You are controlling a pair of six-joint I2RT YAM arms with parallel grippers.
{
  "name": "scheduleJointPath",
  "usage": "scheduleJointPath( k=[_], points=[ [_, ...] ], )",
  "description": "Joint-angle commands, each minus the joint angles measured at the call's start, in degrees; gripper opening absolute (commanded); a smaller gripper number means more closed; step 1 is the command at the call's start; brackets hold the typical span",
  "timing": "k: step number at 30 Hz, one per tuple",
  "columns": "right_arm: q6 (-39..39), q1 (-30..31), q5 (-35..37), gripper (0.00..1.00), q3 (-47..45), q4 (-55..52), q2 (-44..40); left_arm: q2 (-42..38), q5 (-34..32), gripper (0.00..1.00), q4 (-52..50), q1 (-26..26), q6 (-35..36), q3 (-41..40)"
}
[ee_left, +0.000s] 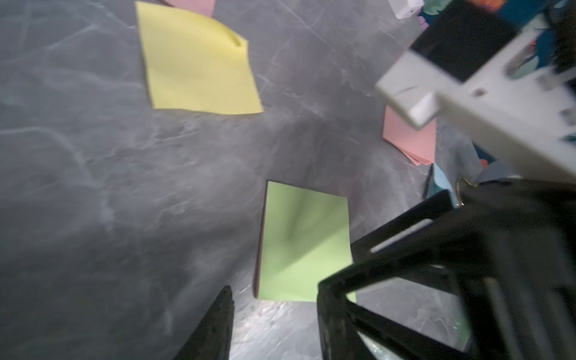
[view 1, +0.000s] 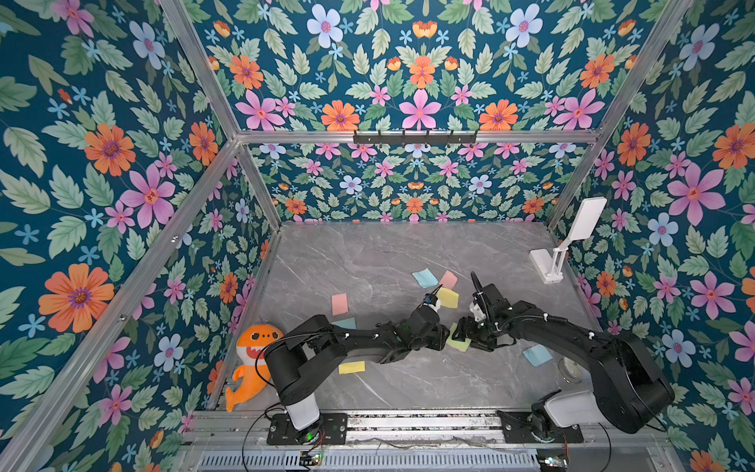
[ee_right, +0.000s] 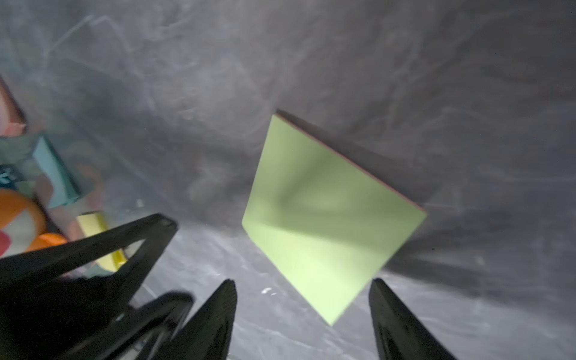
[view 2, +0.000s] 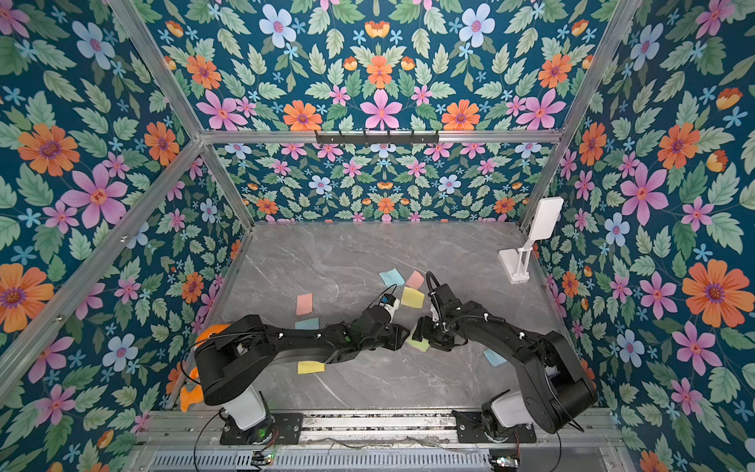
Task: Tear off pages from different memo pads
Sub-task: Move the memo pad to the center of the board, then adjust the memo pad at the center of the board.
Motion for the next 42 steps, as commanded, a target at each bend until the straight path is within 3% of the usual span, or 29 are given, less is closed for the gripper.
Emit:
scheduleJointPath(
  k=[1,4,7,12,17,27,32,36,42],
  points=[
    [1.7,-1.2,-1.1,0.7,1.5,-2.9,-2.5,-1.8,-1.1,0.45,0.0,0.1,-0.9,-1.8],
    [-2.7,-4.9,3.0,0.71,3.4,-6.9,-4.3,-2.5,1.1,0.45,0.0,-0.1,-1.1,-2.2],
    [-8.2,-6.5,6.6,0.71,7.1,-9.0,-0.6,-2.1,4.7,0.45,3.1,-0.8,-3.2,-3.2],
    [-9.7,-6.0,5.3,0.7,9.2,-5.9,5.9,-1.0,8.7,0.46,9.9,-1.4,-9.3,-7.3],
    [-9.9,-4.0,2.0,0.67,10.3,-3.1,11.8,0.4,9.2,0.45,8.8,-1.3,-9.3,-6.2],
    [-3.0,6.4,-0.2,0.64,5.1,-0.9,8.4,-2.9,6.9,0.43,5.7,1.8,-9.9,-10.0],
    [-0.8,5.5,-3.0,0.65,1.6,0.3,3.1,-5.6,2.0,0.43,-4.6,2.6,-5.2,-8.0],
    [0.2,2.1,-4.5,0.65,-0.9,2.6,2.9,-6.2,2.5,0.43,-3.9,3.7,-4.5,-8.0],
    [2.1,2.1,-5.7,0.63,-1.9,6.5,5.8,-0.8,4.4,0.41,-0.3,3.5,-5.4,-5.0]
  ],
)
